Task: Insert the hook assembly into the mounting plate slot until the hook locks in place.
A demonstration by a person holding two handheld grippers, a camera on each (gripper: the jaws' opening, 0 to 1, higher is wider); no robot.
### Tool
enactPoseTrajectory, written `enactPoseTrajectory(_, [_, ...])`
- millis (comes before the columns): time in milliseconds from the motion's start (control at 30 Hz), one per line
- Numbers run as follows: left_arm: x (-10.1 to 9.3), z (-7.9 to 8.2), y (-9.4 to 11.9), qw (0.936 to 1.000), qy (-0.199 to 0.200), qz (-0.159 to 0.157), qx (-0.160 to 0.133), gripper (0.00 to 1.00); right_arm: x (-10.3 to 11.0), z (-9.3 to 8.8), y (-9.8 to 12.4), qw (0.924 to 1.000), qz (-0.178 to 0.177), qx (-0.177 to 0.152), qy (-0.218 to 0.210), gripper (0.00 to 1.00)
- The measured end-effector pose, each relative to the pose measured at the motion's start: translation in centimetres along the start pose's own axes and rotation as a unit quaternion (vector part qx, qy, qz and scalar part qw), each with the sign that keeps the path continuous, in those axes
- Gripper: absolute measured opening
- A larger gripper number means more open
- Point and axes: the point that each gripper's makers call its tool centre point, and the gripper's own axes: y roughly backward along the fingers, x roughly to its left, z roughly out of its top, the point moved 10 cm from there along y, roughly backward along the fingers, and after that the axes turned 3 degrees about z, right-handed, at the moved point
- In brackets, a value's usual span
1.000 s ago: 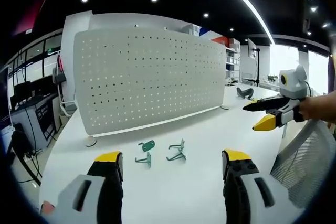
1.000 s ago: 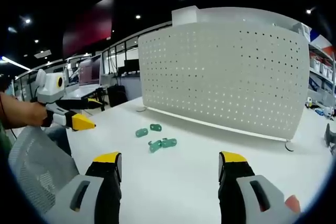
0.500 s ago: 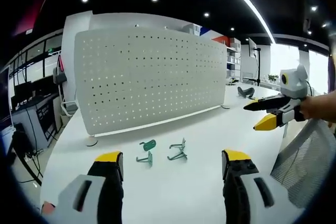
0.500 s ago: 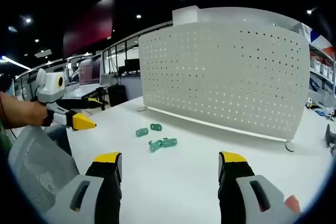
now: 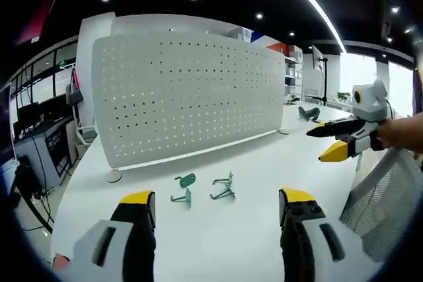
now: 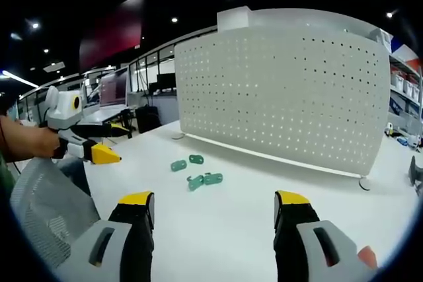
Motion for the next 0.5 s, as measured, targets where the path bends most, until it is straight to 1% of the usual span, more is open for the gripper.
enactPoseTrajectory(500, [-0.03,-0.08,-0.05,1.0,-0.003,-0.004,0.003,0.78,0.3,-0.12,-0.58,0.9999,0.007,0.013,0.002,0.71])
